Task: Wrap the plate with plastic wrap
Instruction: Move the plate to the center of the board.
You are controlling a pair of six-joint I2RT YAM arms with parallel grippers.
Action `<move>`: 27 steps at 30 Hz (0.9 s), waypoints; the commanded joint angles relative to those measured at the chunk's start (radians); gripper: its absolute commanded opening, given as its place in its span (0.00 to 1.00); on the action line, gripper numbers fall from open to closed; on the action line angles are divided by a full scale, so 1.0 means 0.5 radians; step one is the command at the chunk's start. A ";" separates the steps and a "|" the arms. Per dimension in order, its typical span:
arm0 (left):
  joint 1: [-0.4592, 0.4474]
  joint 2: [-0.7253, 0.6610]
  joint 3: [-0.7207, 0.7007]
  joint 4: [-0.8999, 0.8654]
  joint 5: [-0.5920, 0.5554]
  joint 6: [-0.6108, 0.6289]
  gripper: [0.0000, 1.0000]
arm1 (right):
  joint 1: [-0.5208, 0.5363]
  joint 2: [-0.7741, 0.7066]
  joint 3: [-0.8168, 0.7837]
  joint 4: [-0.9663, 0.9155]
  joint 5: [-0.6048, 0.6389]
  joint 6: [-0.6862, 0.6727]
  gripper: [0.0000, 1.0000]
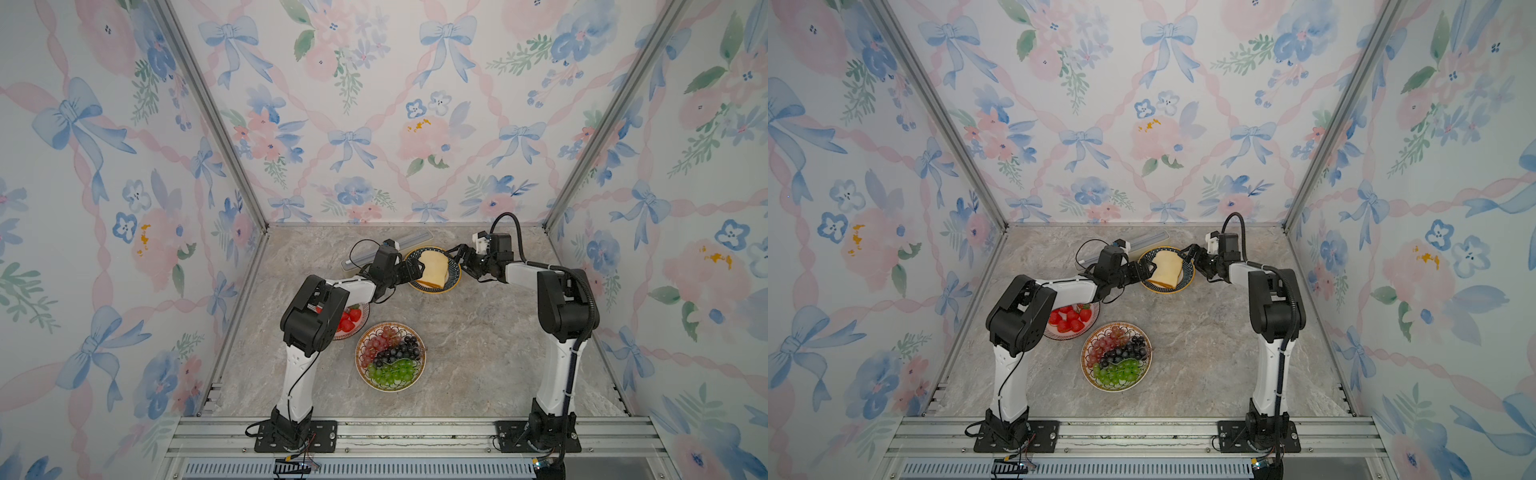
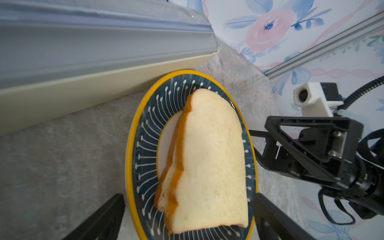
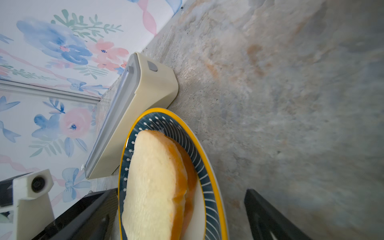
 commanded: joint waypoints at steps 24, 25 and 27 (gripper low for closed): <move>-0.036 -0.125 -0.153 0.051 0.122 0.044 0.98 | 0.267 -0.625 -0.740 0.167 -0.026 -0.126 0.97; -0.036 -0.138 -0.167 0.051 0.110 0.055 0.98 | 0.279 -0.666 -0.790 0.156 0.009 -0.128 0.97; -0.031 -0.167 -0.192 0.051 0.080 0.075 0.98 | 0.304 -0.742 -0.883 0.133 0.091 -0.123 0.97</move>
